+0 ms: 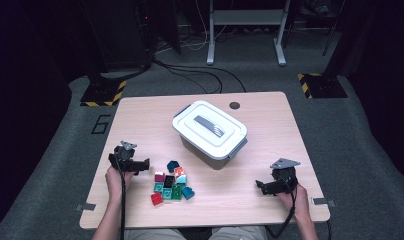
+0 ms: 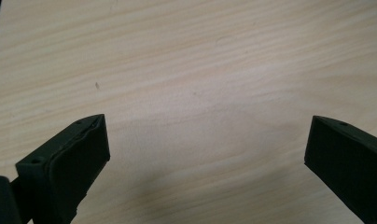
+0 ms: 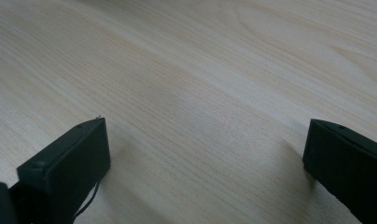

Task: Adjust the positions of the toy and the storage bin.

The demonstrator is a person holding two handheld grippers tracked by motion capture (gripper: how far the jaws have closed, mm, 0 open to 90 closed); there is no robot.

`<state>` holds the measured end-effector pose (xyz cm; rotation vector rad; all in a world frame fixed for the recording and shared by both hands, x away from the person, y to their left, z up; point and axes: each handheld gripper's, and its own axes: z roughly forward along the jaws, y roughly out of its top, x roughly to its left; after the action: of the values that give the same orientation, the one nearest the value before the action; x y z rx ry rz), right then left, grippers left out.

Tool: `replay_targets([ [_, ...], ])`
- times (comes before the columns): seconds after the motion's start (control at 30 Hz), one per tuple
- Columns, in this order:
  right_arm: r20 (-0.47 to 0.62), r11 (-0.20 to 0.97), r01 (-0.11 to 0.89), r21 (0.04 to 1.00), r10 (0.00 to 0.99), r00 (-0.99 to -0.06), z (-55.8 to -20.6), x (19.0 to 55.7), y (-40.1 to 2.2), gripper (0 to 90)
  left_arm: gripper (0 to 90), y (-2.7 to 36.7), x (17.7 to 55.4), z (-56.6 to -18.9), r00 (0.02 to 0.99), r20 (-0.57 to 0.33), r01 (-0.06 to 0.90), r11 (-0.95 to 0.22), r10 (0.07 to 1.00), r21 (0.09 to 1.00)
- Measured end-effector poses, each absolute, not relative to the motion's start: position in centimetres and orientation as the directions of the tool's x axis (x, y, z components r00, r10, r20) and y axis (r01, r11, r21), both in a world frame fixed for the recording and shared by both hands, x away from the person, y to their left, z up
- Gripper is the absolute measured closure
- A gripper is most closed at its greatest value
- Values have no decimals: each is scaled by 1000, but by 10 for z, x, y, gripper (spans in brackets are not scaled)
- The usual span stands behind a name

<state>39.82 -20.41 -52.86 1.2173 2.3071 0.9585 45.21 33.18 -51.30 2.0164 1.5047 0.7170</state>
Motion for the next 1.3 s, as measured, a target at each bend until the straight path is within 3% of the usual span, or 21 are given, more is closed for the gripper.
replay_targets([
  [0.4, -7, 411, 598, 688, 828, -560, -526, 401, -205, 0, 0, 349, 451, -531, 243, -2, 675, -167, 970, 719],
  [0.73, 62, 338, 612, 715, 841, -538, -507, 402, -207, 6, 1, 347, 450, -531, 232, -4, 676, -158, 973, 720],
  [1.3, 20, 395, 544, 740, 796, -606, -451, 407, -183, 21, 1, 347, 450, -531, 229, -3, 673, -156, 973, 723],
])
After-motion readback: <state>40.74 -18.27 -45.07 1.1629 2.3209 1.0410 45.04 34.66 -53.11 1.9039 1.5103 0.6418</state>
